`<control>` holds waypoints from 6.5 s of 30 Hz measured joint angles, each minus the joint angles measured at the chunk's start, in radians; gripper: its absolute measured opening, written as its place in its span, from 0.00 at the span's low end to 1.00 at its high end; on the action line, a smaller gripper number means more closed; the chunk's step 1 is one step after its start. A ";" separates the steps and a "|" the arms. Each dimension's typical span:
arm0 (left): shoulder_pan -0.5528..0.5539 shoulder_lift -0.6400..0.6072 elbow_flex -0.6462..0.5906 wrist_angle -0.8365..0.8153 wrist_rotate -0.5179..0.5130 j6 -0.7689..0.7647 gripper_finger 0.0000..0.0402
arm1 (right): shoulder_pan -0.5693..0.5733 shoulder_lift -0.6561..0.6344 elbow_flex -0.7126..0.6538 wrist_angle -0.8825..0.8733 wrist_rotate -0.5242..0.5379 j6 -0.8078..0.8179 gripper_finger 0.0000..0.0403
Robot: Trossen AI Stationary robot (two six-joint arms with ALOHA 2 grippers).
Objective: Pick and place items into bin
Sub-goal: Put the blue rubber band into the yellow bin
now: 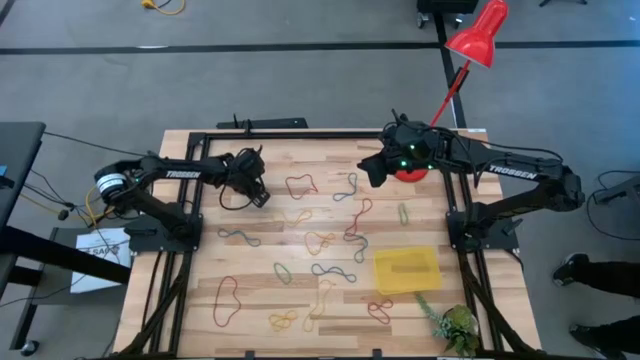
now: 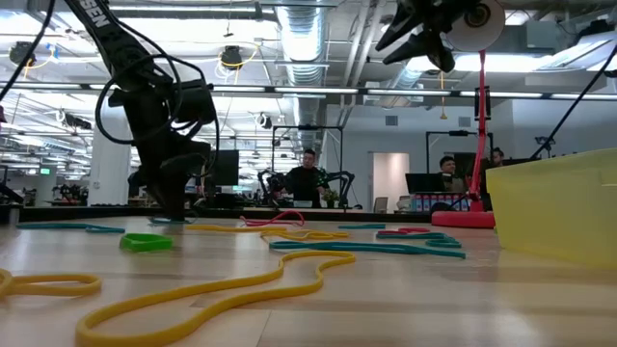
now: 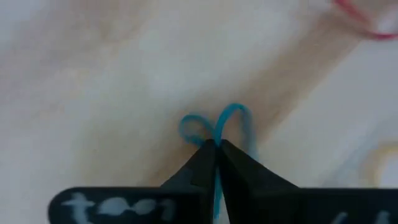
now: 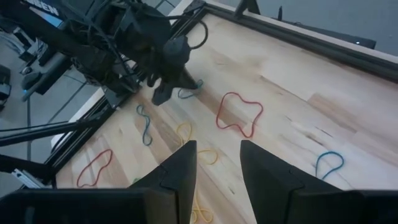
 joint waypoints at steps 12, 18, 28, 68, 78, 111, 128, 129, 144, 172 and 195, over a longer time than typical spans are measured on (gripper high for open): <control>-0.004 -0.257 0.235 -0.010 0.338 -0.103 0.00 | 0.041 0.000 0.000 0.123 -0.033 -0.117 0.29; -0.032 -0.333 0.376 -0.006 0.378 -0.114 0.00 | 0.079 0.029 0.001 0.363 -0.037 -0.135 0.29; -0.131 -0.339 0.496 -0.002 0.305 -0.118 0.00 | 0.101 0.235 0.000 0.874 -0.155 -0.065 0.29; -0.162 -0.347 0.496 -0.056 0.100 -0.097 0.00 | 0.095 0.513 0.195 0.775 -0.085 0.024 0.29; -0.169 -0.347 0.496 -0.050 0.149 -0.097 0.00 | 0.077 0.513 0.195 0.778 -0.062 0.024 0.29; -0.196 -0.346 0.496 -0.060 0.155 -0.129 0.10 | 0.088 0.512 0.194 0.767 -0.060 -0.073 0.01; -0.192 -0.346 0.496 -0.063 0.094 -0.157 0.28 | 0.107 0.421 0.196 0.199 -0.115 0.018 0.00; -0.191 -0.346 0.496 -0.064 0.095 -0.156 0.28 | 0.114 0.395 0.192 0.112 -0.132 0.031 0.00; -0.157 -0.346 0.496 -0.067 0.095 -0.147 0.28 | 0.563 0.147 0.194 -0.548 -0.092 0.585 0.00; -0.142 -0.346 0.496 -0.071 0.138 -0.130 0.28 | 0.734 0.603 0.193 -0.598 -0.094 0.832 0.00; -0.142 -0.346 0.496 -0.090 0.175 -0.141 0.28 | 0.627 0.442 0.194 -0.611 -0.165 0.765 0.32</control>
